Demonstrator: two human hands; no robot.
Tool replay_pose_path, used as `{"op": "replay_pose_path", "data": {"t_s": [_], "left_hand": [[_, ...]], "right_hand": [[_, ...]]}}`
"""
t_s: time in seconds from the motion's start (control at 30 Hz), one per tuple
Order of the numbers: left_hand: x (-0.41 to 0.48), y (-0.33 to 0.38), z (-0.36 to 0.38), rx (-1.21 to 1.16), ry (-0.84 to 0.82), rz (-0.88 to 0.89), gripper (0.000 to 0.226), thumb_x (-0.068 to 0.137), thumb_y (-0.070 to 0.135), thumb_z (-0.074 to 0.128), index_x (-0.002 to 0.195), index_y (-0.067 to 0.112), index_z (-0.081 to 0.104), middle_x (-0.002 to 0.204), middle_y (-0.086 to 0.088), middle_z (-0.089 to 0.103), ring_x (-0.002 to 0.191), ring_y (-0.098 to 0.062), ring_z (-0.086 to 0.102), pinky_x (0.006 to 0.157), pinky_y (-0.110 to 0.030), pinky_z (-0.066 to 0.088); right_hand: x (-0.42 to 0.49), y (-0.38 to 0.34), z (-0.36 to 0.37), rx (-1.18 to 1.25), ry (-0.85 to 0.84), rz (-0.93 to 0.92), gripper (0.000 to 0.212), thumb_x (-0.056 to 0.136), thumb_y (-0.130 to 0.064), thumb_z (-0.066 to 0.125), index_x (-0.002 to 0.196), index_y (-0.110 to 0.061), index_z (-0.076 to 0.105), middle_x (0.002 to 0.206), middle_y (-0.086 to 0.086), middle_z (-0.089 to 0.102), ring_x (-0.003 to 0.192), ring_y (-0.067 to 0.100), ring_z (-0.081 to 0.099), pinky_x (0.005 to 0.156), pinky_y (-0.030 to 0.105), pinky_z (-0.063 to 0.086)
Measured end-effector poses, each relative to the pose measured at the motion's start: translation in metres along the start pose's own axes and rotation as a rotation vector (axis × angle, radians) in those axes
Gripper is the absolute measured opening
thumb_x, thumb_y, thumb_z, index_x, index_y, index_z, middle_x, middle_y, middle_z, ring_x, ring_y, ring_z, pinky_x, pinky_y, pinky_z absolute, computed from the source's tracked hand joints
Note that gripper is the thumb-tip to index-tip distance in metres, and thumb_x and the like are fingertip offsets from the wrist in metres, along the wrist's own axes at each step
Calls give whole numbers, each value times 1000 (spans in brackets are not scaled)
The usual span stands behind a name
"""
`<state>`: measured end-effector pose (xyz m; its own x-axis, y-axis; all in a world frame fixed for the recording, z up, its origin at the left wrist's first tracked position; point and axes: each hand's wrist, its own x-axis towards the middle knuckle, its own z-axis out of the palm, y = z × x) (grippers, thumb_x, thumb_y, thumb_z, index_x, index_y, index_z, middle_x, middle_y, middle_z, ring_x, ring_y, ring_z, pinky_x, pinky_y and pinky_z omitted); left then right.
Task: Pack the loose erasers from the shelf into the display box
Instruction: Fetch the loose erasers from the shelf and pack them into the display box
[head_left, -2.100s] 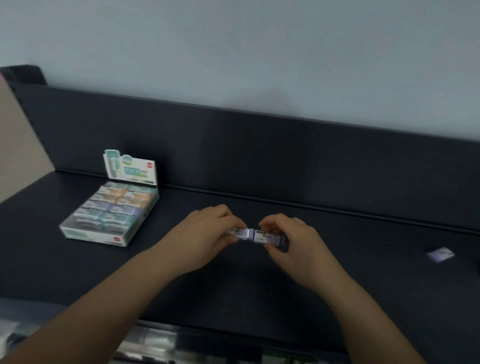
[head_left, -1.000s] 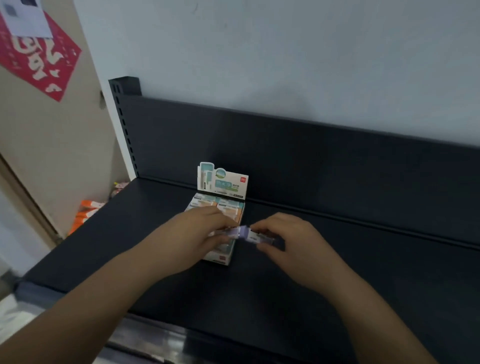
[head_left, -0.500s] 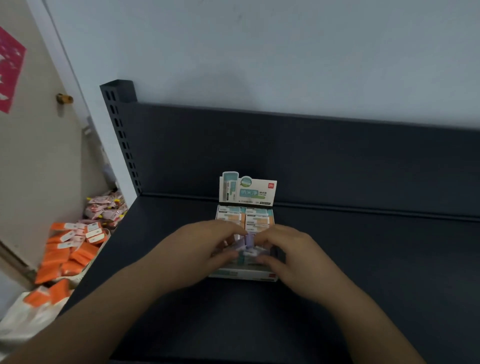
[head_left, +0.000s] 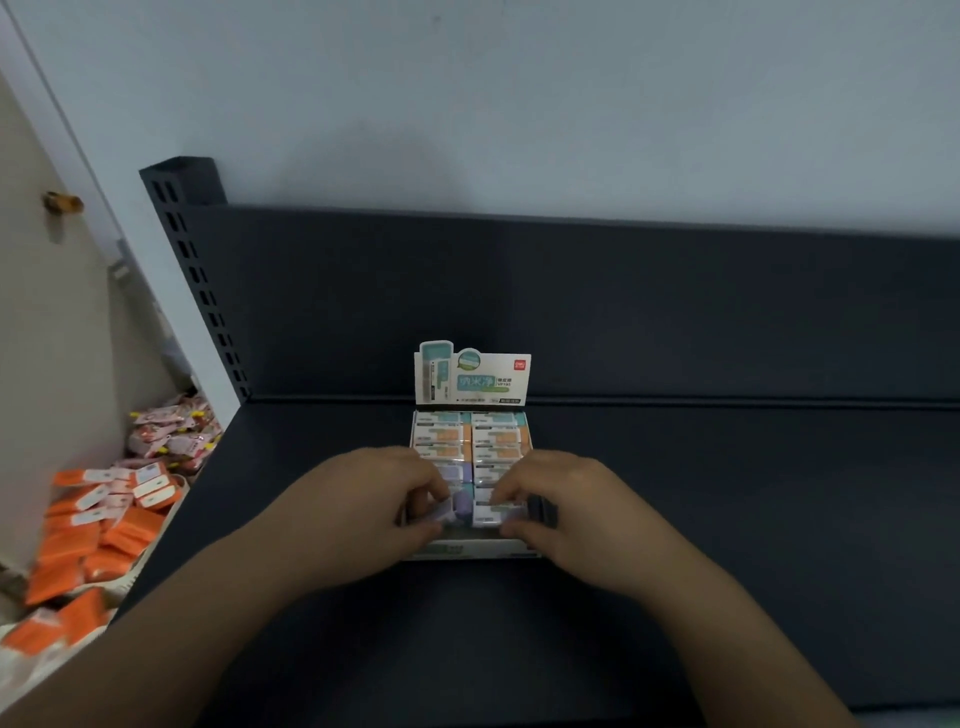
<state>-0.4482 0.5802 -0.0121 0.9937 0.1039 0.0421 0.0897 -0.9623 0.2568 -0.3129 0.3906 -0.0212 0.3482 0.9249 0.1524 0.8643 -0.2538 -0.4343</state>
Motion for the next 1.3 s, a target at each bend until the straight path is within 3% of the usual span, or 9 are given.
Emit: {"op": "replay_pose_path", "data": {"t_s": [0.17, 0.43, 0.57, 0.77, 0.93, 1.0, 1.1, 1.2, 1.3], "left_hand": [[12, 4, -13, 25, -132, -76, 21, 81, 51, 64, 96, 36, 62, 81, 17, 59, 75, 3, 54, 71, -26, 51], [24, 5, -14, 19, -264, -120, 15, 78, 39, 72, 83, 35, 59, 83, 14, 59, 78, -1, 55, 71, -27, 50], [25, 2, -13, -24, -265, -110, 18, 75, 40, 75, 81, 34, 60, 81, 13, 60, 75, -2, 56, 70, -30, 51], [23, -4, -13, -112, -245, -86, 18, 75, 39, 77, 83, 34, 63, 79, 12, 61, 73, -2, 56, 64, -23, 47], [21, -5, -11, -134, -242, -58, 14, 78, 41, 74, 87, 39, 63, 82, 15, 60, 75, 1, 56, 68, -22, 49], [20, -4, -9, -141, -225, -18, 9, 83, 45, 67, 90, 42, 64, 89, 16, 57, 82, 1, 55, 76, -26, 50], [17, 0, -5, -173, -220, 63, 21, 88, 55, 54, 105, 50, 64, 101, 19, 47, 96, 2, 47, 88, -29, 46], [13, 4, -2, -55, -278, 124, 33, 87, 65, 42, 119, 64, 49, 101, 20, 34, 97, 2, 35, 89, -26, 41], [10, 5, -4, 124, -265, 152, 43, 83, 75, 30, 124, 69, 38, 97, 19, 28, 92, -1, 29, 82, -22, 35]], "right_hand": [[8, -5, -7, -82, -92, 2, 22, 85, -25, 69, 106, -23, 63, 107, -8, 58, 99, 8, 52, 87, 27, 47], [13, -7, -17, -67, -188, 58, 23, 85, -29, 70, 108, -28, 64, 108, -10, 54, 96, 6, 52, 86, 24, 47], [11, -5, -17, -15, -189, 74, 20, 84, -29, 70, 104, -29, 65, 107, -12, 54, 94, 4, 53, 86, 24, 48], [7, -1, -16, 28, -194, 54, 18, 87, -32, 67, 103, -26, 67, 105, -14, 53, 94, 1, 51, 84, 20, 46], [2, 2, -14, 29, -192, 12, 15, 90, -28, 63, 104, -27, 68, 109, -13, 56, 100, 1, 51, 90, 24, 47], [-1, 3, -11, -11, -171, 7, 16, 90, -31, 61, 105, -32, 68, 111, -15, 53, 104, 4, 44, 94, 24, 42], [-5, 3, -9, -119, -130, -1, 22, 90, -43, 57, 109, -40, 67, 120, -18, 44, 117, 5, 28, 103, 28, 26], [-7, 1, -8, -170, -177, 6, 29, 89, -52, 54, 116, -46, 63, 140, -18, 30, 130, 8, 12, 104, 28, 10], [-9, 0, -6, -194, -205, 7, 31, 89, -58, 50, 117, -50, 61, 152, -18, 19, 134, 11, 5, 106, 30, 5]]}}
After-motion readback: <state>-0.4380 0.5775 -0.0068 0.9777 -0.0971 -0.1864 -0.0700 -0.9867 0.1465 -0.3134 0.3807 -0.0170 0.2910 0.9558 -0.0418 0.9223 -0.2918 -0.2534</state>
